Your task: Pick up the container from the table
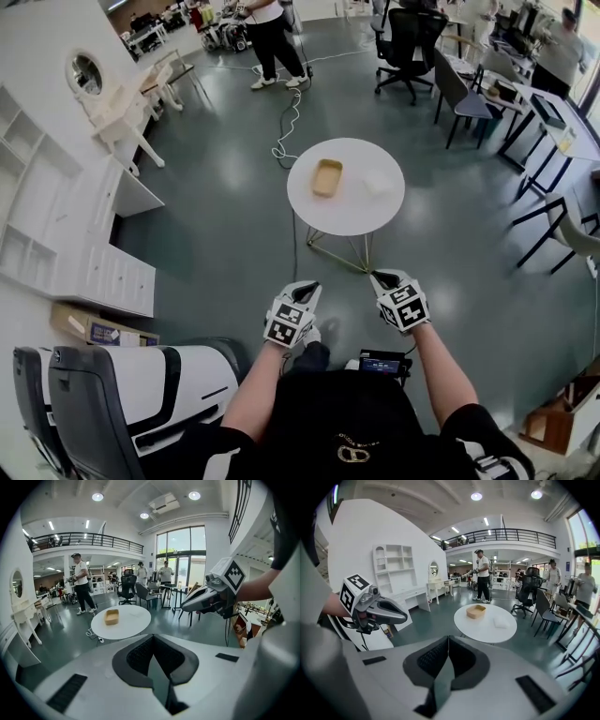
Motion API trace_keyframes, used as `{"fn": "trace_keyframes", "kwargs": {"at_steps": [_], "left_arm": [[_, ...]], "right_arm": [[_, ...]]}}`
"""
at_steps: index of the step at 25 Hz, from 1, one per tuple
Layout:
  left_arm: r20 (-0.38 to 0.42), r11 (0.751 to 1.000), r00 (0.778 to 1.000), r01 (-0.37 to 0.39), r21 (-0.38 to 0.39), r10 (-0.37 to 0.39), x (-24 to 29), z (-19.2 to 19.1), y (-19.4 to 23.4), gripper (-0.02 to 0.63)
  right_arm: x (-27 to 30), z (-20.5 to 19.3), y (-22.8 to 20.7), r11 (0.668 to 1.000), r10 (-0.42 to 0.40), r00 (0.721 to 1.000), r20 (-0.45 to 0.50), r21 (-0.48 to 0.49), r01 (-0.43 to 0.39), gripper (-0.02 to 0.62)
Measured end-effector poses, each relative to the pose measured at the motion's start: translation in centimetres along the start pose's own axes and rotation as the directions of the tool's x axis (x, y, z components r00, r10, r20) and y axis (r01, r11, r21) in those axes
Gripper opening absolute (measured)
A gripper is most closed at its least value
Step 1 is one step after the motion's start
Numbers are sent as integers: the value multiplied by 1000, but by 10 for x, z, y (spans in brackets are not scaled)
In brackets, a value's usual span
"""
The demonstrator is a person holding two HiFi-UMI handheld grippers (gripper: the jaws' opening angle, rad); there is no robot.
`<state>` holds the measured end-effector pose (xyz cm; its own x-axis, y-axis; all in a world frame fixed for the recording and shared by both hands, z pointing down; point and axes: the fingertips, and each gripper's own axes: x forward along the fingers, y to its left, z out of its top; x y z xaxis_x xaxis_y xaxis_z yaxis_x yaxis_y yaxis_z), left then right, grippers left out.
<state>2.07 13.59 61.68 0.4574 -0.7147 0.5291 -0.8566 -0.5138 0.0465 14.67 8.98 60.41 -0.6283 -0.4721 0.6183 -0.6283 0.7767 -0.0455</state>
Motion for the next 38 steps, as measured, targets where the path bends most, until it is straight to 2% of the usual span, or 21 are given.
{"fn": "trace_keyframes", "kwargs": {"at_steps": [13,24,32,38], "left_arm": [[19,998,998,63,-9,-62,30,19,80,9],[30,994,994,109,-32,-108,24,13,152,9],[28,989,990,140,-47,-139,34,6,175,9],[7,987,989,148,-65,-147,59,11,176,9]], "right_arm": [[56,48,-19,998,-64,998,-26,18,64,66],[106,90,-4,992,-128,990,-56,7,128,66],[124,92,-4,987,-154,985,-80,31,157,66],[134,85,-28,986,-149,984,-96,65,155,66]]}}
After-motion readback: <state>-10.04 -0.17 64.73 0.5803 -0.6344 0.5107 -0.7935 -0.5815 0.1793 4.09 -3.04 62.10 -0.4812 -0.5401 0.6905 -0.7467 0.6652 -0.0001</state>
